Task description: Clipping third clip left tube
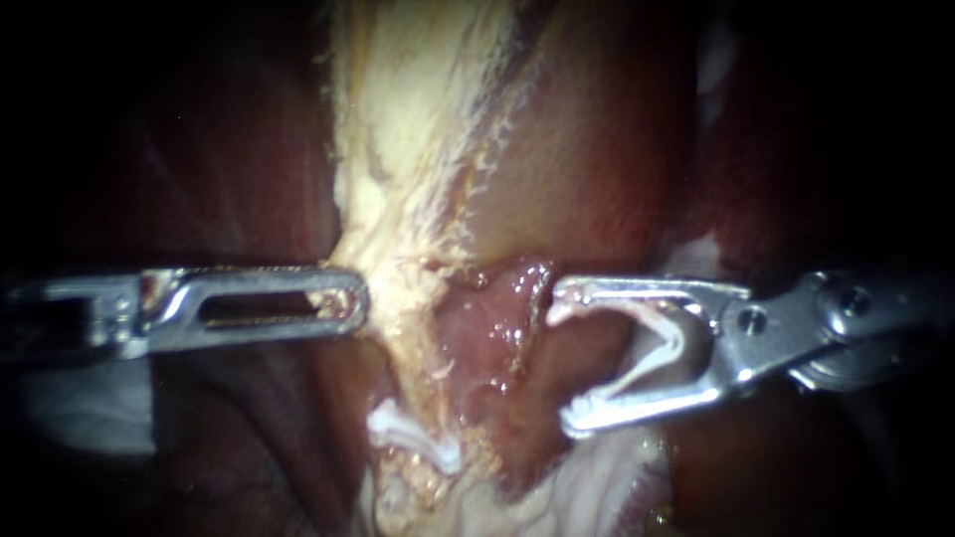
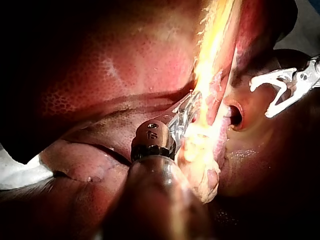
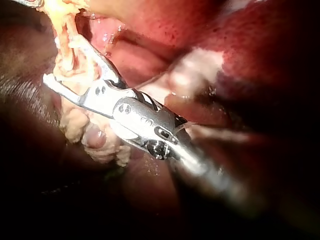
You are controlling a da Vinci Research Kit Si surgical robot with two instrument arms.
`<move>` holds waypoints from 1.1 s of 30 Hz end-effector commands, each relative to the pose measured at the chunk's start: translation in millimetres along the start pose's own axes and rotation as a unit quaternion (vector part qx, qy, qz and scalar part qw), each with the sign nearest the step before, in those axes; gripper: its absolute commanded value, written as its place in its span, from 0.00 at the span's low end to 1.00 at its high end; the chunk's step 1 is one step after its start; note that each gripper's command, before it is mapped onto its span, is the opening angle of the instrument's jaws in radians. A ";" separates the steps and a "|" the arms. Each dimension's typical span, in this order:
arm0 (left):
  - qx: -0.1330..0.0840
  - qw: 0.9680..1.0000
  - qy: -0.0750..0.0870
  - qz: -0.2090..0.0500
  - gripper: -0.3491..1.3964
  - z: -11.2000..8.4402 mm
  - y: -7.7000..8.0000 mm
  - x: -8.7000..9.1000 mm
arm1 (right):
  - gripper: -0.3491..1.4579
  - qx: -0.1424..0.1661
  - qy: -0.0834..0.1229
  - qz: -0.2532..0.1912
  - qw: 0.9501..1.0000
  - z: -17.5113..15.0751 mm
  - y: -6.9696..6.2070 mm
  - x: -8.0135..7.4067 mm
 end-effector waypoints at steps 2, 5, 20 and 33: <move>-0.003 1.000 0.000 0.000 0.00 -0.2 0.0 -0.2 | 0.52 0.004 -0.004 0.006 1.000 1.5 0.3 -1.0; -0.003 1.000 0.000 0.000 0.00 -0.2 0.1 -0.2 | 0.52 0.010 -0.011 0.014 1.000 3.4 0.7 -2.5; -0.002 1.000 -0.002 -0.001 0.00 -0.6 -0.2 0.0 | 0.52 0.023 -0.030 0.033 0.999 9.8 3.3 -8.3; -0.002 1.000 -0.003 -0.002 0.00 -0.9 -0.7 0.3 | 0.52 0.033 -0.028 0.036 0.998 11.8 3.9 -8.6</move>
